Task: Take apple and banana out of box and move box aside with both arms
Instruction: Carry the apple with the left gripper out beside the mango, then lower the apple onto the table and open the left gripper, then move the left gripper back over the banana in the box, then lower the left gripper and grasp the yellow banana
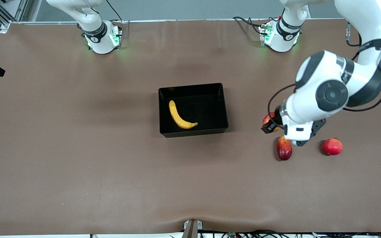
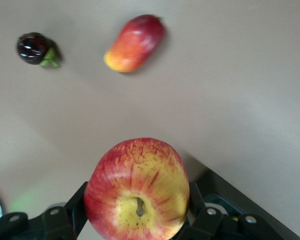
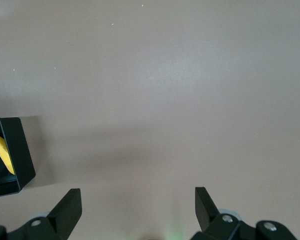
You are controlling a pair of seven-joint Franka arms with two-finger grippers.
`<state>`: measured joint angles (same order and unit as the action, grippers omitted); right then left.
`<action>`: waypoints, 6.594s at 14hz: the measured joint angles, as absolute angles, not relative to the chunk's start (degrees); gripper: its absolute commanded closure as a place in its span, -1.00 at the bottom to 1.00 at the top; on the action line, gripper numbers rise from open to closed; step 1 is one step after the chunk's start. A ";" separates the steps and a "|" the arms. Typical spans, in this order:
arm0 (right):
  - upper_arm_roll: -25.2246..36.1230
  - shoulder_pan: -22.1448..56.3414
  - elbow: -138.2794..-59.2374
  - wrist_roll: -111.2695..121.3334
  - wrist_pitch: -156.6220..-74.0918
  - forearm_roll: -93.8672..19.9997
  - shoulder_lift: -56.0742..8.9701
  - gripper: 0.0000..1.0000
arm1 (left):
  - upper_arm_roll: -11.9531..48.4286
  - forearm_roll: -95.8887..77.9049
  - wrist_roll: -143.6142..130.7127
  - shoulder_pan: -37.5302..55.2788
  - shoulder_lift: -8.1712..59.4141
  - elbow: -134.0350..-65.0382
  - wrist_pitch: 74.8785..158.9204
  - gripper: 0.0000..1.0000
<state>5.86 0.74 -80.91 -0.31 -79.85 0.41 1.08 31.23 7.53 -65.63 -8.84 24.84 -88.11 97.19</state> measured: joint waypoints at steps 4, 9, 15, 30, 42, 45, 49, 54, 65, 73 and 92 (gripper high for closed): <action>5.92 0.73 -80.91 -0.31 -79.85 0.41 1.08 -1.00 | 31.27 9.76 -58.00 -16.35 22.48 -102.50 107.21 1.00; 5.92 0.73 -80.91 -0.31 -79.85 0.41 1.08 -1.00 | 31.22 13.67 -50.51 -22.74 16.91 -123.59 128.69 1.00; 5.96 0.73 -80.91 -0.31 -79.85 0.41 1.08 -1.00 | 31.18 20.29 -50.08 -26.04 16.40 -134.91 144.74 1.00; 6.30 -0.89 -81.00 -0.36 -79.67 0.54 1.02 -1.00 | 31.24 27.60 -49.67 -30.66 19.82 -136.15 152.29 1.00; 6.17 -1.42 -81.63 -0.36 -79.67 0.49 0.66 -1.00 | 31.50 27.61 -49.67 -30.58 20.56 -135.29 152.32 -1.00; 5.98 -1.41 -81.63 -0.36 -79.67 0.49 0.66 -1.00 | 33.16 27.61 -49.68 -30.57 20.80 -135.08 152.36 -1.00; 5.99 -1.42 -81.63 -0.33 -79.67 0.49 0.66 -1.00 | 39.24 27.55 -50.09 -30.62 19.26 -134.07 146.65 -1.00; 5.90 -1.40 -81.63 -0.32 -79.68 0.49 0.66 -1.00 | 45.98 21.57 -50.75 -30.63 14.27 -131.13 136.38 -1.00; 5.86 -1.39 -81.68 -0.33 -79.67 0.49 0.65 -1.00 | 52.89 6.95 -58.94 -15.57 20.14 -99.08 115.47 -1.00; 5.87 -1.39 -81.70 -0.33 -79.67 0.49 0.65 -1.00 | 27.88 18.96 -83.08 26.10 40.79 -76.18 118.71 -1.00; 5.96 -1.41 -81.71 -0.33 -79.67 0.49 0.65 -1.00 | 19.42 19.11 -85.83 39.40 55.83 -74.70 128.47 -1.00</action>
